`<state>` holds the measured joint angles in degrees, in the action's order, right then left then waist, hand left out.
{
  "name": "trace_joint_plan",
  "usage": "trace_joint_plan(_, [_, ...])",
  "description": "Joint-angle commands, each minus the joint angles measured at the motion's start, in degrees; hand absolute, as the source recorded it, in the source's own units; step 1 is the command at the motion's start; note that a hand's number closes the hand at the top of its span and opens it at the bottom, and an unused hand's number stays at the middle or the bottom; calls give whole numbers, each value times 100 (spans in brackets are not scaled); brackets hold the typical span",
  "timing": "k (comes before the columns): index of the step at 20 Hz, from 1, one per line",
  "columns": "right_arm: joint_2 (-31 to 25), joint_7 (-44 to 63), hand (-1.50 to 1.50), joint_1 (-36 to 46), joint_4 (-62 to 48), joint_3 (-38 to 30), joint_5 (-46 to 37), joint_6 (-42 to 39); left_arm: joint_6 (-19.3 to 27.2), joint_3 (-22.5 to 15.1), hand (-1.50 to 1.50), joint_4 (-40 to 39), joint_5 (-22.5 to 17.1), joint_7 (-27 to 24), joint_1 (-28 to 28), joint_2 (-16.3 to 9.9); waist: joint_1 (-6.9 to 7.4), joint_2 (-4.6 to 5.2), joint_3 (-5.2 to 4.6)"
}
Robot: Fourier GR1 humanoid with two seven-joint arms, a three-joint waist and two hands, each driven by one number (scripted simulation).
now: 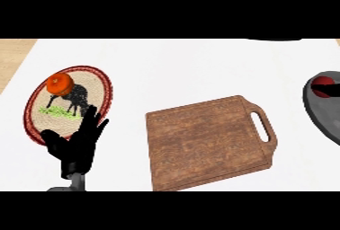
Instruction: Pick the tomato from the cutting board and place it in the pan
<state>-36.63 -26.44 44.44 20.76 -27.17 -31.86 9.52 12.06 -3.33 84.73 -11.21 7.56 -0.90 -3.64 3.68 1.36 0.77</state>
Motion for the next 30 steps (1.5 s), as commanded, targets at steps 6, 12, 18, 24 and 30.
trace_joint_plan(6, [-698,-628,-150,37,-779,-1241,1412,-2149,26,-44,0,-164,4,-20,-201,112,-168,-12,-40])
trace_joint_plan(12, [-1334,-1108,-150,-523,-1107,-1535,1797,-3913,-82,111,0,-103,-44,57,-237,-114,-227,-35,-39])
trace_joint_plan(18, [-1733,-1454,-150,-1001,-923,-1431,1859,-5036,80,6,0,-78,56,-61,-436,102,-284,-93,-56])
trace_joint_plan(24, [-1685,-1540,-150,-1462,-736,-1391,2027,-5072,196,-3,0,-137,123,32,-252,177,-315,-103,-58])
trace_joint_plan(30, [-1542,-1760,-150,-2060,-495,-1398,2255,-4845,-104,217,0,169,-84,192,-536,-168,-333,-124,-64])
